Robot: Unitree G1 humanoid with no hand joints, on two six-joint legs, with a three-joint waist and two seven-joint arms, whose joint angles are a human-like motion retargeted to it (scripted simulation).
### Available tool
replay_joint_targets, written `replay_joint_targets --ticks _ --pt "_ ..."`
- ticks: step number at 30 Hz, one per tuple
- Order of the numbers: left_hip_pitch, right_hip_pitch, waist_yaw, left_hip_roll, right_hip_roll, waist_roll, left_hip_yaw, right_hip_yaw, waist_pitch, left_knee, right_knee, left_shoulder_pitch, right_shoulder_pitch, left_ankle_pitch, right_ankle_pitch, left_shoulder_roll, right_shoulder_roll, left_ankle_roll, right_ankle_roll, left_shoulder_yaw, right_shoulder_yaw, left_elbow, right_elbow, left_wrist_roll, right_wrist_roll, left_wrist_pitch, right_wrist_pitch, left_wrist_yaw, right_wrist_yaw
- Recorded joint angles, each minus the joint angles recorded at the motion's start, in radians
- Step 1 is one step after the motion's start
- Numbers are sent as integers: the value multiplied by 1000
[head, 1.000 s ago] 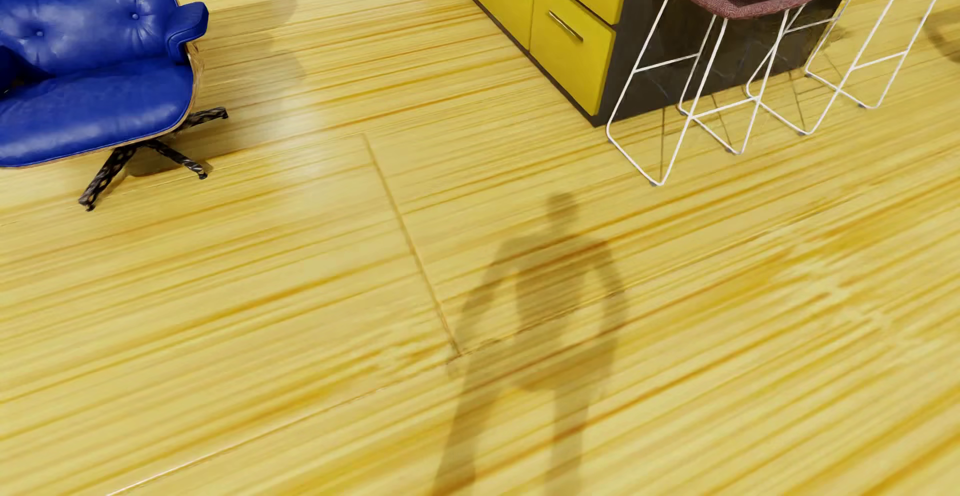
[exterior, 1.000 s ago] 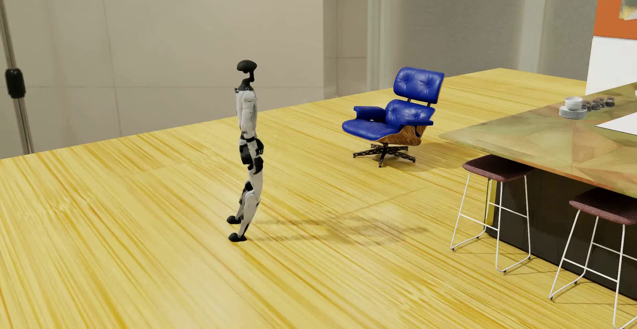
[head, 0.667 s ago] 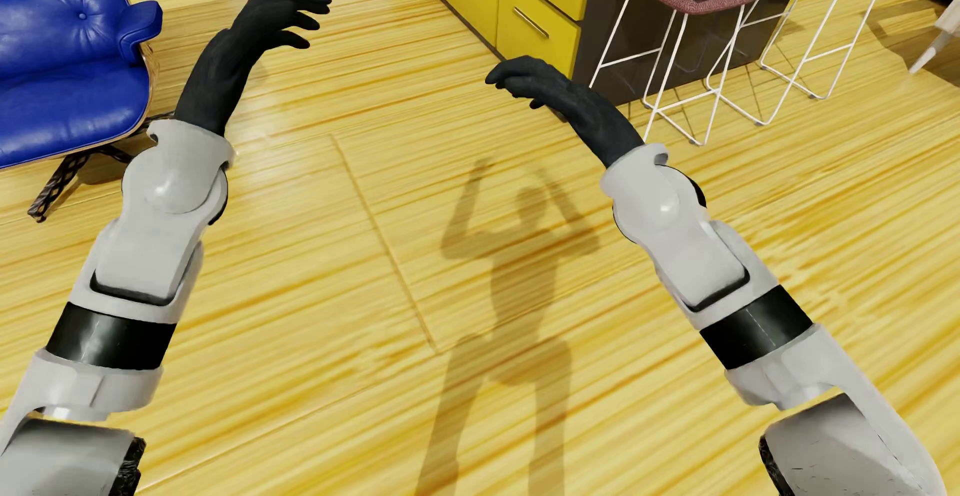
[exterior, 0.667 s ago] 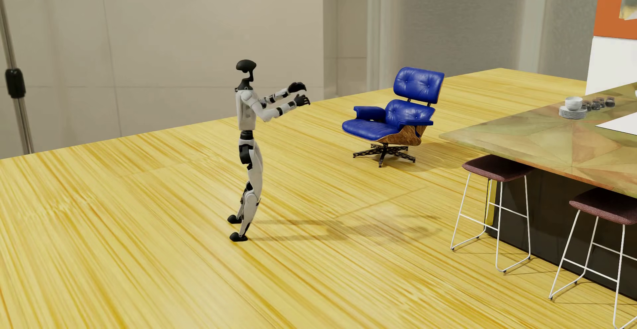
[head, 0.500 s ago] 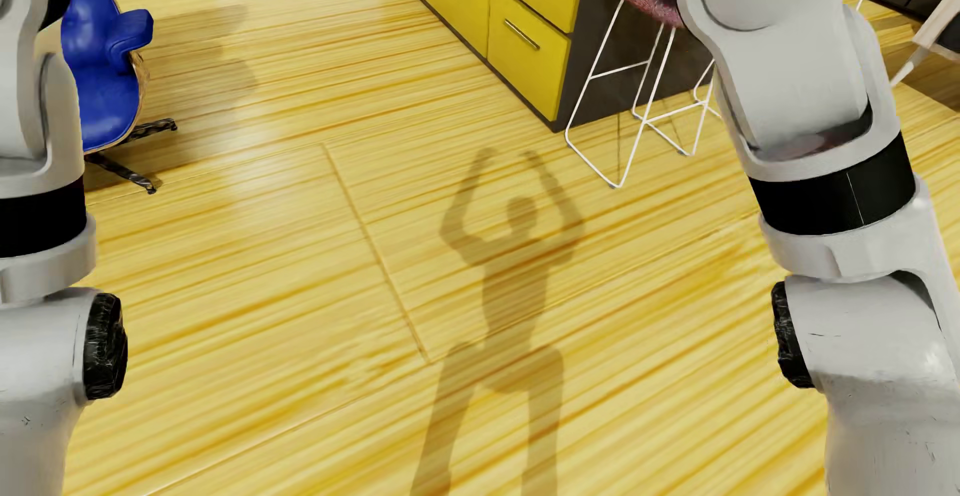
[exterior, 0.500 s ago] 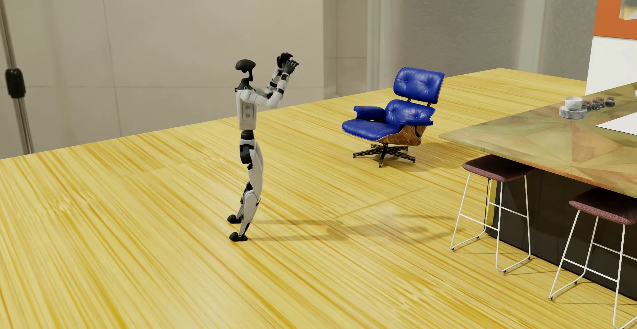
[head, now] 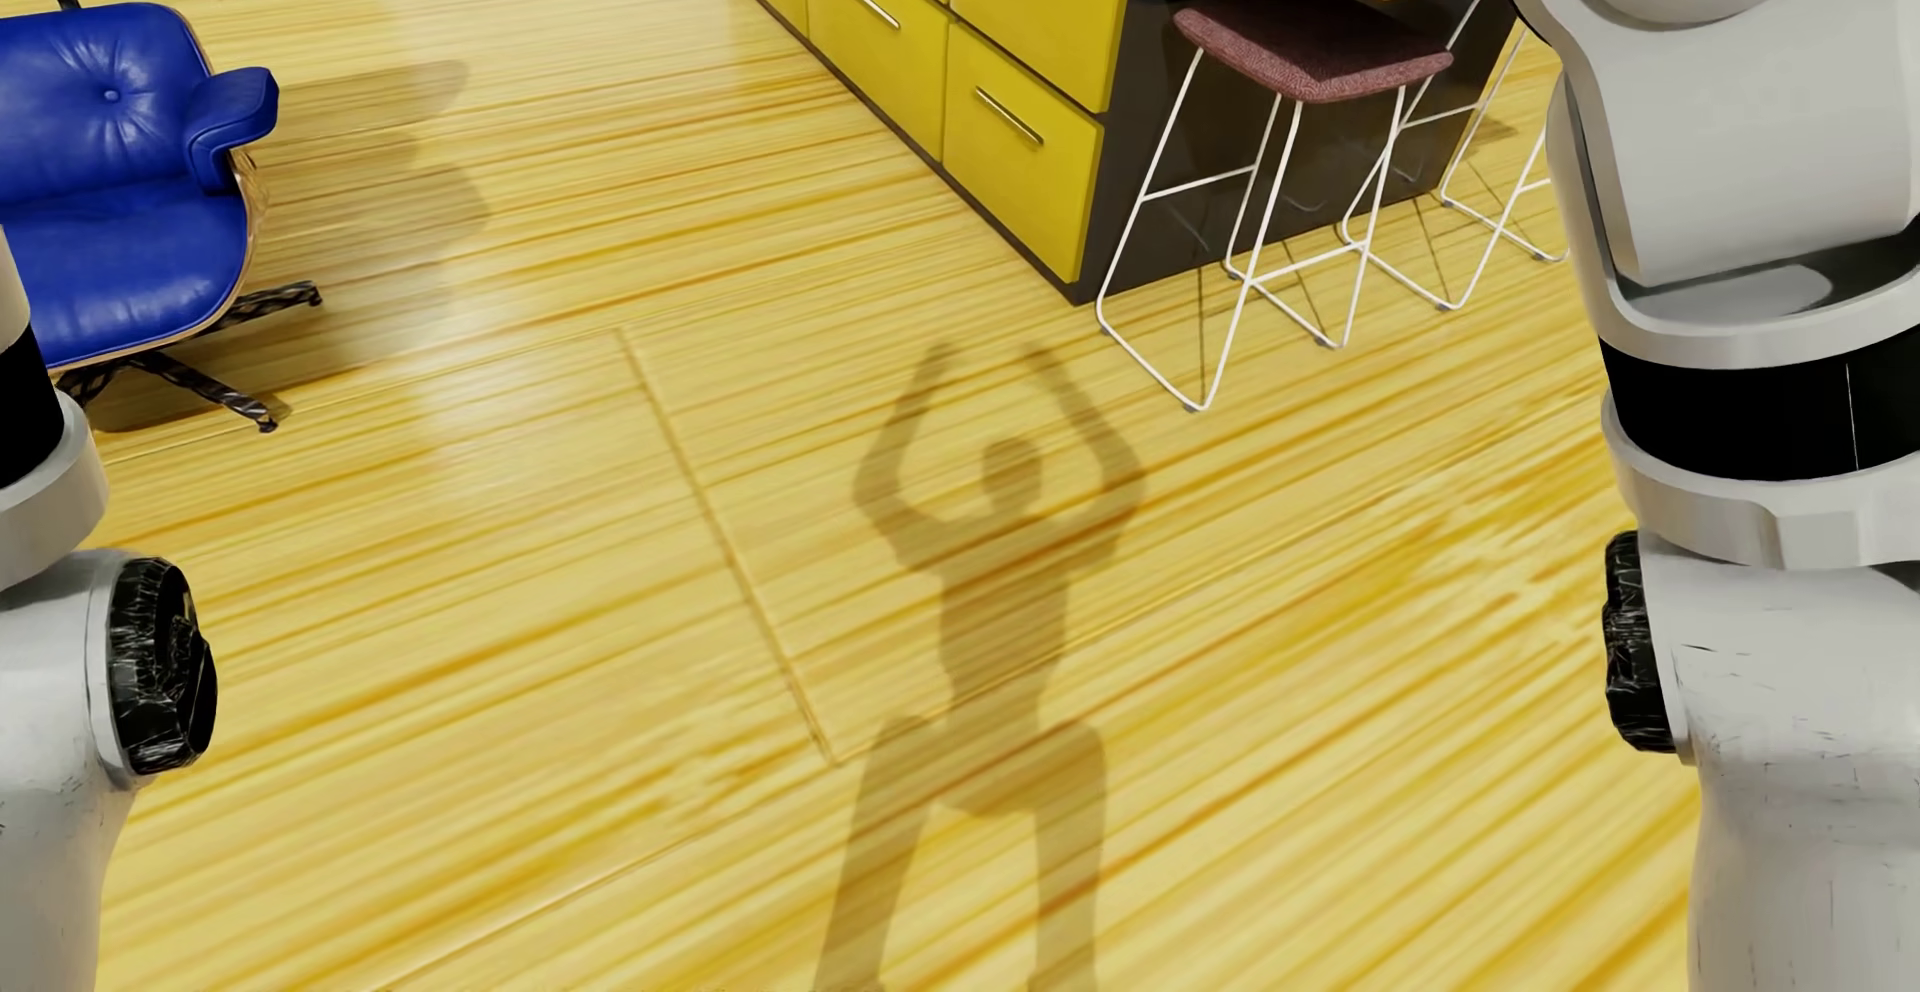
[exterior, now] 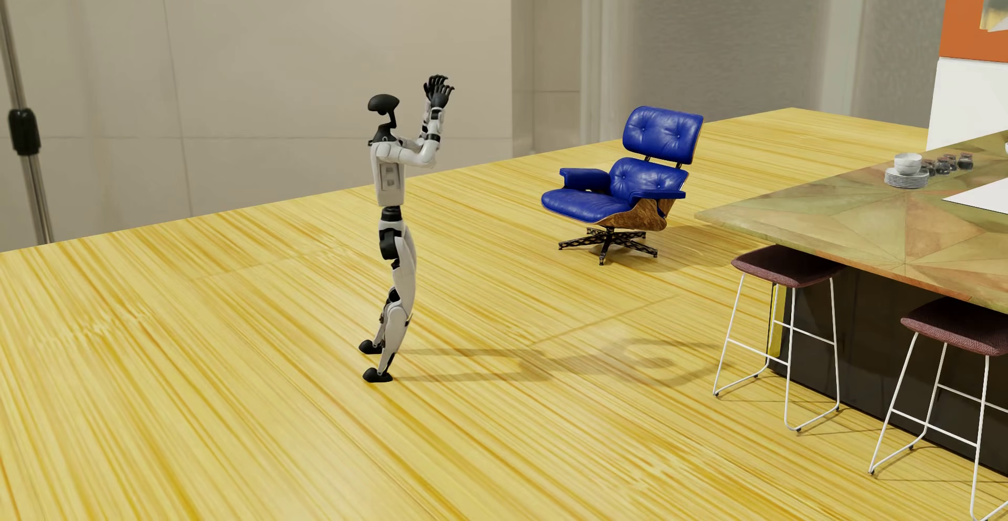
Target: Reach up
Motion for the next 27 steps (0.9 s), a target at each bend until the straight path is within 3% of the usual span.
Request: replay_joint_targets --ticks 27 --pt "-3 2 -3 0 0 1 0 0 5 2 2 17 24 2 4 5 3 0 0 7 0 40 34 0 0 0 0 0 0"
